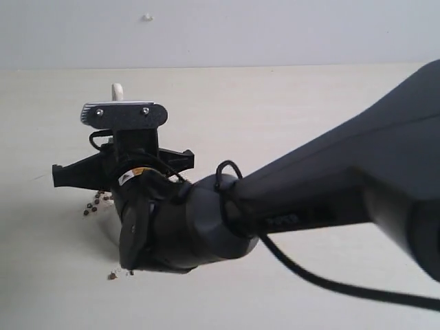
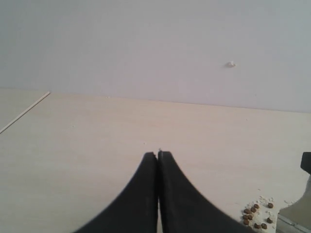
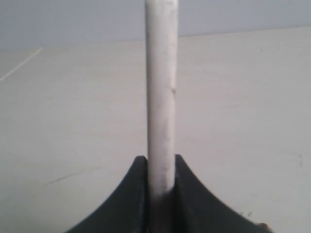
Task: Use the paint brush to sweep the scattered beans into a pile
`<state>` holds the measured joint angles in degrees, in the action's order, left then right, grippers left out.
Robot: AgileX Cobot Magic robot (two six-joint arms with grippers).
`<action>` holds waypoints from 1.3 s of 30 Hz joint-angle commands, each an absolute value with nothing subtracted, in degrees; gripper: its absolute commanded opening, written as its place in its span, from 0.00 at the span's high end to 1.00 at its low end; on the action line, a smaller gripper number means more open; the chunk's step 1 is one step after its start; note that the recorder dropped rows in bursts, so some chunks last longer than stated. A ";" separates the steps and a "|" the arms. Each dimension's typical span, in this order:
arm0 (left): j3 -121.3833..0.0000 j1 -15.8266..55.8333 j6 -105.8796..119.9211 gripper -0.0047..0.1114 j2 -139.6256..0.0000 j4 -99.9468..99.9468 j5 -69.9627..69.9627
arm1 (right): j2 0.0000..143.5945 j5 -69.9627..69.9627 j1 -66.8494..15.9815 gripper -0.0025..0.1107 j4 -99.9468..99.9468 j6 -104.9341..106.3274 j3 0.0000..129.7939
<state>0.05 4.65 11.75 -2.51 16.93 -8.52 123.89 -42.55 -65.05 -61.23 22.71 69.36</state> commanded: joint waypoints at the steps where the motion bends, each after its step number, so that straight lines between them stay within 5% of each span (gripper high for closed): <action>1: 0.00 4.61 11.77 0.96 -2.14 17.21 -8.31 | 122.98 -39.31 -61.16 0.98 -61.90 24.61 69.66; 10: 0.00 4.61 11.77 0.96 -2.14 17.21 -8.31 | 115.92 -33.48 -58.01 0.98 -54.07 28.15 69.66; 22: 0.00 4.61 11.77 0.96 -2.14 17.21 -8.31 | 125.32 -35.75 -58.60 0.98 -26.70 -7.28 77.72; 39: 0.00 4.61 11.77 0.96 -2.14 17.21 -8.31 | 130.83 -33.62 -58.60 0.98 -45.81 13.02 82.26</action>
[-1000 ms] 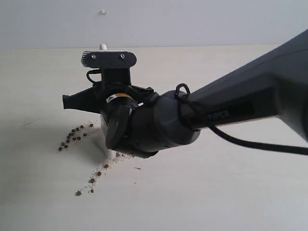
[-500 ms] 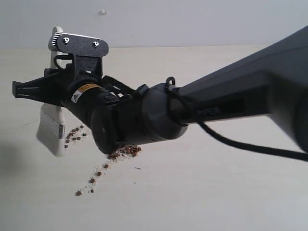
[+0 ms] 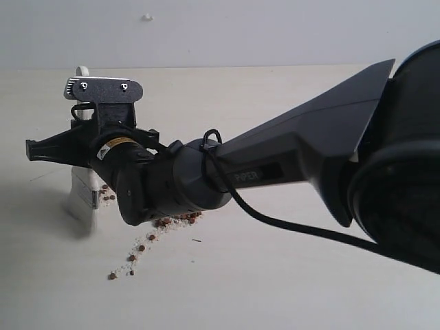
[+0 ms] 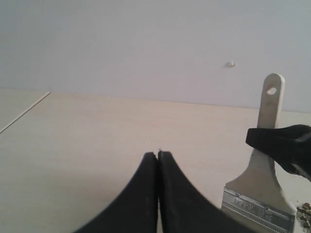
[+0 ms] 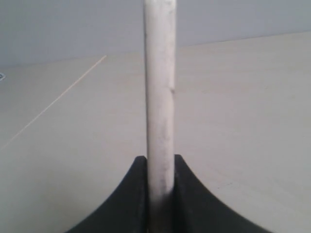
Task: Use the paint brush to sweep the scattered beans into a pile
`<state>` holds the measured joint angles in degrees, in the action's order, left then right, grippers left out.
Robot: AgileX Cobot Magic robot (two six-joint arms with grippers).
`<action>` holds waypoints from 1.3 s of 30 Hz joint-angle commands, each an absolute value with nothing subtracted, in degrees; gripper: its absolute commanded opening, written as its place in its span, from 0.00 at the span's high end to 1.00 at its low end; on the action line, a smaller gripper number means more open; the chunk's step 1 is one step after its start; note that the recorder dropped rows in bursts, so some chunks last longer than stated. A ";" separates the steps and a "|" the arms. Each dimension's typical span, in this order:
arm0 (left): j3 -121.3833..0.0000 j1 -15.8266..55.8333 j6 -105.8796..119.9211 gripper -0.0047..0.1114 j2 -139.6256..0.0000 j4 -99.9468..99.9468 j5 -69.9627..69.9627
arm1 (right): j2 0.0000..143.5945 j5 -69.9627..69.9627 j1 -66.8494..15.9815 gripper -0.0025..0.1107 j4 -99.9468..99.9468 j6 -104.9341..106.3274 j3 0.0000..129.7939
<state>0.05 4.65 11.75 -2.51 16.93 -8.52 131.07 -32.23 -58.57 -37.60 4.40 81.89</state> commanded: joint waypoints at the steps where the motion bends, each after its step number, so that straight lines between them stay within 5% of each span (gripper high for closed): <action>1: 0.00 4.61 11.77 0.96 -2.14 17.21 -8.31 | 130.83 -34.60 -58.60 0.98 -51.28 17.19 82.26; 11: 0.00 4.61 11.77 0.96 -2.14 17.21 -8.31 | 130.58 -47.28 -58.60 0.98 -80.20 38.89 82.26; 27: 0.00 4.61 11.77 0.96 -2.14 17.21 -8.31 | 117.04 -33.89 -58.60 0.98 -71.95 42.96 82.26; 39: 0.00 4.61 11.77 0.96 -2.14 17.21 -8.31 | 111.40 10.55 -40.58 0.98 -42.44 53.11 87.94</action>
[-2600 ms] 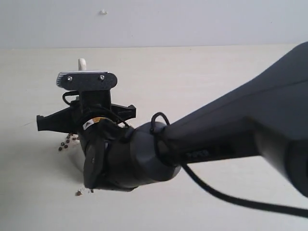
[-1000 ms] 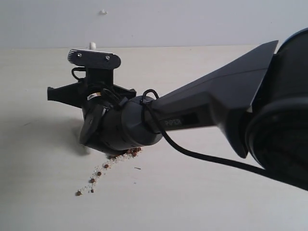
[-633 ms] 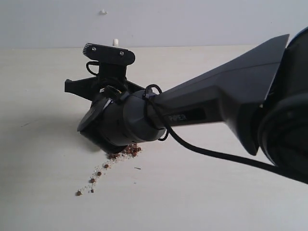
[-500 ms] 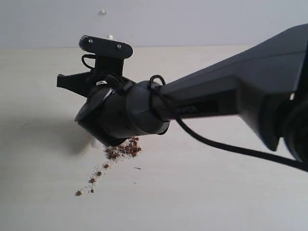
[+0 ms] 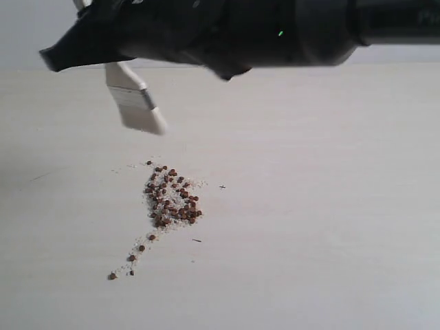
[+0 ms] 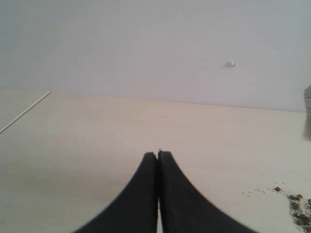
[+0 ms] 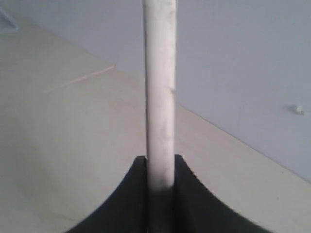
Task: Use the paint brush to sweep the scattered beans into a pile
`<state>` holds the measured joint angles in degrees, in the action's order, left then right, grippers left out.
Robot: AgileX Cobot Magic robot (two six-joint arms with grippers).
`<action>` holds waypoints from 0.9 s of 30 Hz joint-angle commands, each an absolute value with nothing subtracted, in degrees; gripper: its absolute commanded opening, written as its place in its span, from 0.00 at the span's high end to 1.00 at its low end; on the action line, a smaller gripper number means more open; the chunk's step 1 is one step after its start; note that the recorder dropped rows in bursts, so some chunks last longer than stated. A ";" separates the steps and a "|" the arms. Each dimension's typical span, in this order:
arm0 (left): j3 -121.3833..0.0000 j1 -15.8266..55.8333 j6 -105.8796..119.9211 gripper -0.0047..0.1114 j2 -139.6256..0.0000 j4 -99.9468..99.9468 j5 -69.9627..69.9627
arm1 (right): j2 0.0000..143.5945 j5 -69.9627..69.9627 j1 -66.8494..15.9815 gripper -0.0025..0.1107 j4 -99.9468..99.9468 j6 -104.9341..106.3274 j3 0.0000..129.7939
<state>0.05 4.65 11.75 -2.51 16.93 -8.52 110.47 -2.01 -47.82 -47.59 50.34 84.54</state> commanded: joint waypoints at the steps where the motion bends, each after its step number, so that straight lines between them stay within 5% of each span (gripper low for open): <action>1: 0.00 4.61 11.77 0.96 -2.14 17.21 -8.31 | 111.94 12.10 -39.18 0.98 -43.22 55.14 88.88; 14: 0.00 4.61 11.77 0.96 -2.14 17.21 -8.31 | 123.30 58.19 -32.82 0.98 -81.49 121.34 98.21; 27: 0.00 4.61 11.77 0.96 -2.14 17.21 -8.31 | 138.15 69.96 -29.98 0.98 -81.46 121.21 114.81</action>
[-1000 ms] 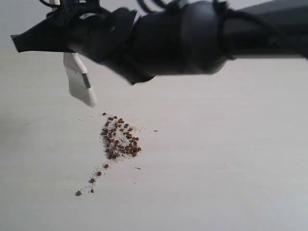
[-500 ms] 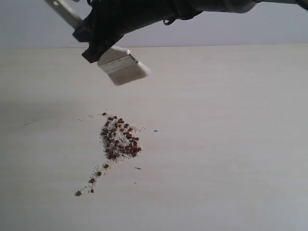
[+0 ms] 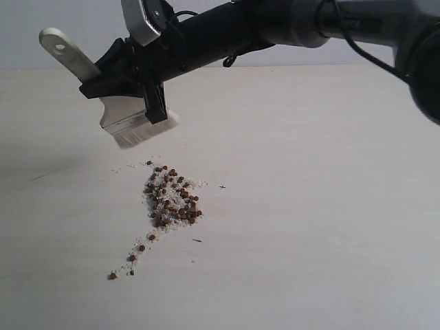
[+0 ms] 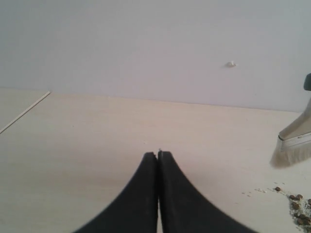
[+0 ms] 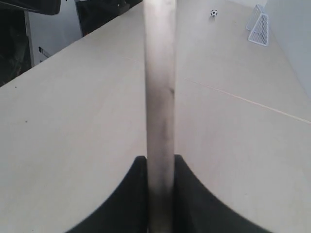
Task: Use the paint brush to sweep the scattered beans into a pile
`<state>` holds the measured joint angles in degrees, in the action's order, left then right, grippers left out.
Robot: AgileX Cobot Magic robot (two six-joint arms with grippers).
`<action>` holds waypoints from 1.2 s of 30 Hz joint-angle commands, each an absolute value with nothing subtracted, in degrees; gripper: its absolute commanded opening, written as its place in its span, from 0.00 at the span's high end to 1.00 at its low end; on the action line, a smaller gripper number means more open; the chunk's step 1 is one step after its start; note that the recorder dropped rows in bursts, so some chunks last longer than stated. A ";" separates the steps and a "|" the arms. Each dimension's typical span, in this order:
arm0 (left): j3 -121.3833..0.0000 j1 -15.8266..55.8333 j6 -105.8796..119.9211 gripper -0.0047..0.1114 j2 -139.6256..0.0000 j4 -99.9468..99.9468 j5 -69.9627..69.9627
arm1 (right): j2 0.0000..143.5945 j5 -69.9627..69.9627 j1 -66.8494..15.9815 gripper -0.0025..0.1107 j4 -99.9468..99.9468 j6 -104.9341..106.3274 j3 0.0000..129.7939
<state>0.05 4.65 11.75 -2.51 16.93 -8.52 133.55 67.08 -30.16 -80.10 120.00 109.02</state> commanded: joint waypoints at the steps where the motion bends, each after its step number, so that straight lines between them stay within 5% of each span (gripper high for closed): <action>1: 0.00 4.61 11.77 0.96 -2.14 17.21 -8.31 | 139.82 69.96 -29.98 0.98 -81.46 121.21 117.30; 12: 0.00 4.61 11.77 0.96 -2.14 17.21 -8.31 | 153.13 69.96 -29.98 0.98 -82.51 121.21 136.10; 36: 0.00 4.61 11.77 0.96 -2.14 17.21 -8.31 | 156.67 69.96 -29.86 0.98 -68.57 86.94 137.54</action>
<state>0.05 4.65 11.75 -2.51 16.93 -8.52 156.72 69.38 -30.16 -72.36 93.25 137.48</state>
